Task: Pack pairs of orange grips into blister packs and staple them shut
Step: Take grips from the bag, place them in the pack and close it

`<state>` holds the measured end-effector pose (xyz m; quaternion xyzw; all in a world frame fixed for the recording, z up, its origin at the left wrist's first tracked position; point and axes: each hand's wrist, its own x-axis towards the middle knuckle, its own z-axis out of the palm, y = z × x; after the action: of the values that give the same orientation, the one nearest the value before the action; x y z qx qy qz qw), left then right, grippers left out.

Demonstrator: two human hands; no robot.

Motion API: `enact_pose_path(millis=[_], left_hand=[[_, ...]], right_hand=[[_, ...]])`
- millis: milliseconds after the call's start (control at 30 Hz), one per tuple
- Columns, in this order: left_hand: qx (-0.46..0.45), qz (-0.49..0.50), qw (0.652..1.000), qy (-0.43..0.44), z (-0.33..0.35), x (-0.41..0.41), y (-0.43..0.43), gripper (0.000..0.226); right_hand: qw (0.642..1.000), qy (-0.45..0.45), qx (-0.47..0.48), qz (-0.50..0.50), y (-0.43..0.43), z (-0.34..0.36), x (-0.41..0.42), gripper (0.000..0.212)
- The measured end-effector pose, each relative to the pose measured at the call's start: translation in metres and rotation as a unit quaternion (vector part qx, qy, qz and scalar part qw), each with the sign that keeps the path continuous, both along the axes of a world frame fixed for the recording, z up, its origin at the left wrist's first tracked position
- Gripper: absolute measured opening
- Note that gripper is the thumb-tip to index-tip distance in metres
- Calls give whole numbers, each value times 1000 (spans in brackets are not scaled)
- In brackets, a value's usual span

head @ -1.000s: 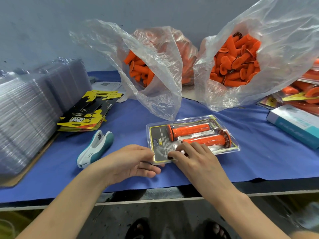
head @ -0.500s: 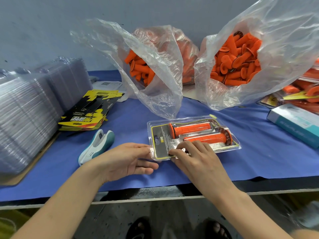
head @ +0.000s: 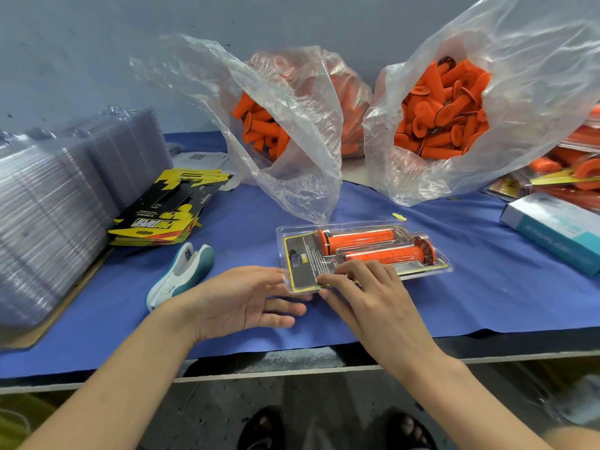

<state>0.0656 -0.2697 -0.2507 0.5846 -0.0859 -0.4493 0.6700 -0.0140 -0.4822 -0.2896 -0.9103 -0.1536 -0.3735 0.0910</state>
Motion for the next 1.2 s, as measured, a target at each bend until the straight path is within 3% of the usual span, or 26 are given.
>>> enact_pose_path(millis=[233,333,533,667,767,1000,1200], left_hand=[[-13,-12,1000,3,-2,2,2,36],[-14,-12,1000,4,-2,2,2,25],[38,69,997,-19,-8,-1,-8,14],[93,77,991,-56,-9,-1,-15,25],[119,76,987,-82,-9,-1,-20,21],[140,82,980,-120,-13,-2,-24,13],[128,77,983,-103,-13,0,-21,18]], right_hand=[[999,30,43,3,1,1,-3,25],[998,32,56,-5,4,1,-4,26],[998,5,51,-19,7,-1,-3,27],[999,1,50,-11,6,-3,-4,25],[999,9,47,-6,5,-3,-4,24],[999,14,34,5,5,-2,-6,19],[999,39,21,25,0,-2,-7,24]])
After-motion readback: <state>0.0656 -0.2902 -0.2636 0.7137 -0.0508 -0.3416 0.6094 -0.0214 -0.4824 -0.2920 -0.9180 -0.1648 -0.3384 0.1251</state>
